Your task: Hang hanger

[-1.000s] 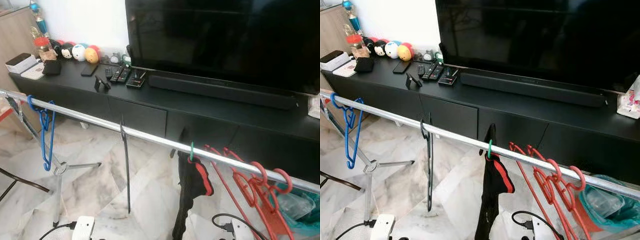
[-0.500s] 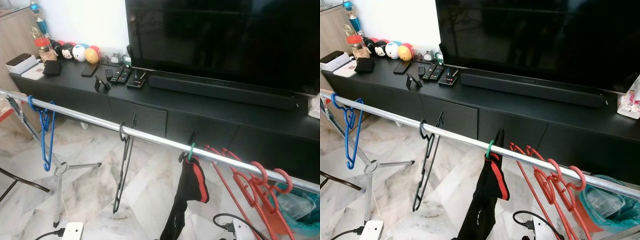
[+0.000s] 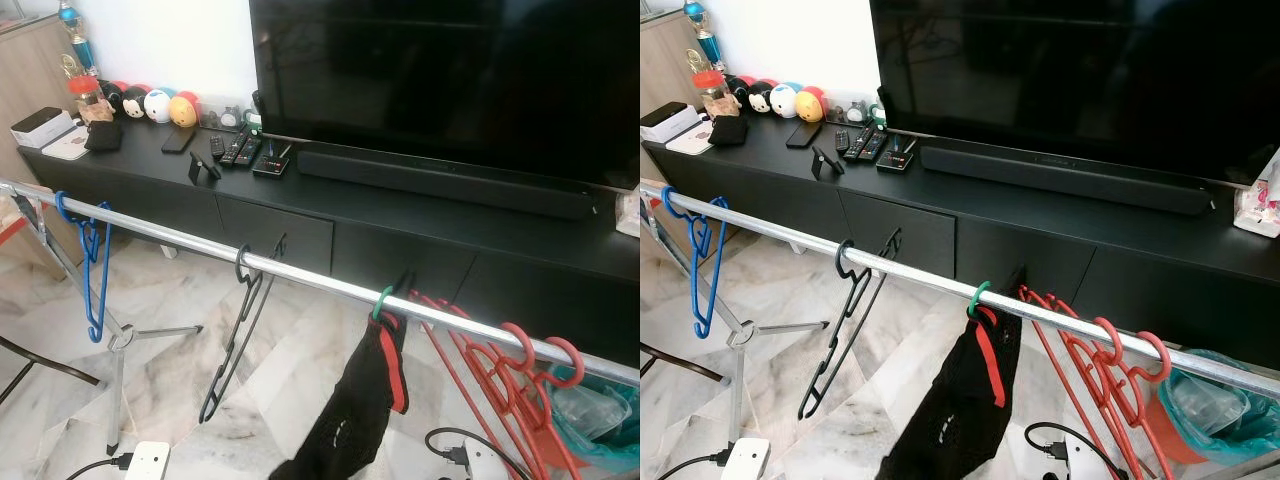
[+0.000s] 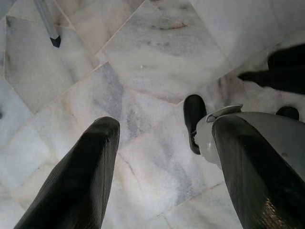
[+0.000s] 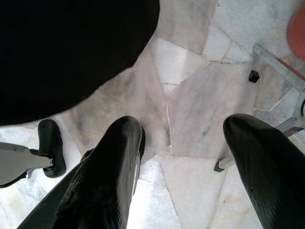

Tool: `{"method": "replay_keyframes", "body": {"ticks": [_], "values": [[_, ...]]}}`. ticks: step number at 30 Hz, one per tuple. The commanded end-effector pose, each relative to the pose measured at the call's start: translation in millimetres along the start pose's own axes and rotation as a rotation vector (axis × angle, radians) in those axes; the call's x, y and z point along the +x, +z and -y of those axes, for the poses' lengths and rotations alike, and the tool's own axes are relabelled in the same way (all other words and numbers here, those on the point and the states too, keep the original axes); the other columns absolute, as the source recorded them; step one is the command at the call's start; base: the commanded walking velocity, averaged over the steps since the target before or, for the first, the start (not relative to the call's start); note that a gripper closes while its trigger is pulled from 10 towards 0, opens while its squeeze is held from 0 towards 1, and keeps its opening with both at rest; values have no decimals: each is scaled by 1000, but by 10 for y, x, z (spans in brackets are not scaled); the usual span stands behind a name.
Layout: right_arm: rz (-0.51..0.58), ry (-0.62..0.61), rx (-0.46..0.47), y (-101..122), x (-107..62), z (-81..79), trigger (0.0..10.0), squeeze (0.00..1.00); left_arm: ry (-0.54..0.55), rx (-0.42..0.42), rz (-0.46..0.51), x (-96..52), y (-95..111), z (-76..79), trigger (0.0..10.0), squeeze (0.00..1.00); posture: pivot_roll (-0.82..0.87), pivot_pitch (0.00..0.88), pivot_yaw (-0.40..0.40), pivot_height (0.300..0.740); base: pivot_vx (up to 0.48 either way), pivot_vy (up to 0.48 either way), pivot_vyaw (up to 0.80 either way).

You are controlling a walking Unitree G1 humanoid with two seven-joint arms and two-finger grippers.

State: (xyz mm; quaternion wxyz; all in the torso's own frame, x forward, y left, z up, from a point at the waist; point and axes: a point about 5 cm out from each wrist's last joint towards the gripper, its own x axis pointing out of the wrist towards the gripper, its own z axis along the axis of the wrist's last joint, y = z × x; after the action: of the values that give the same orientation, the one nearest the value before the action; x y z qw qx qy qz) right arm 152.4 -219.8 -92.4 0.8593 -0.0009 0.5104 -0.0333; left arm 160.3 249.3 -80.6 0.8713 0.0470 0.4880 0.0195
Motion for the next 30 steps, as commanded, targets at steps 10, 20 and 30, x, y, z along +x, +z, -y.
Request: {"method": "replay_keyframes", "body": {"ticks": [10, 20, 30], "values": [[2, 5, 7, -19, -3, -5, 10000, 0, -10, -2, -19, -4, -52, 20, 10000, 0, 24, 0, 8, 740, 0, 0, 0], [2, 8, 14, -13, -2, -8, 10000, 0, -10, -12, -19, -2, -53, 31, 10000, 0, 24, 0, 10, 740, 0, 0, 0], [3, 7, 18, -5, -1, -6, 10000, 0, -14, -17, -16, 2, -47, 47, 10000, 0, 27, 0, 8, 740, -130, 0, 0]]}}
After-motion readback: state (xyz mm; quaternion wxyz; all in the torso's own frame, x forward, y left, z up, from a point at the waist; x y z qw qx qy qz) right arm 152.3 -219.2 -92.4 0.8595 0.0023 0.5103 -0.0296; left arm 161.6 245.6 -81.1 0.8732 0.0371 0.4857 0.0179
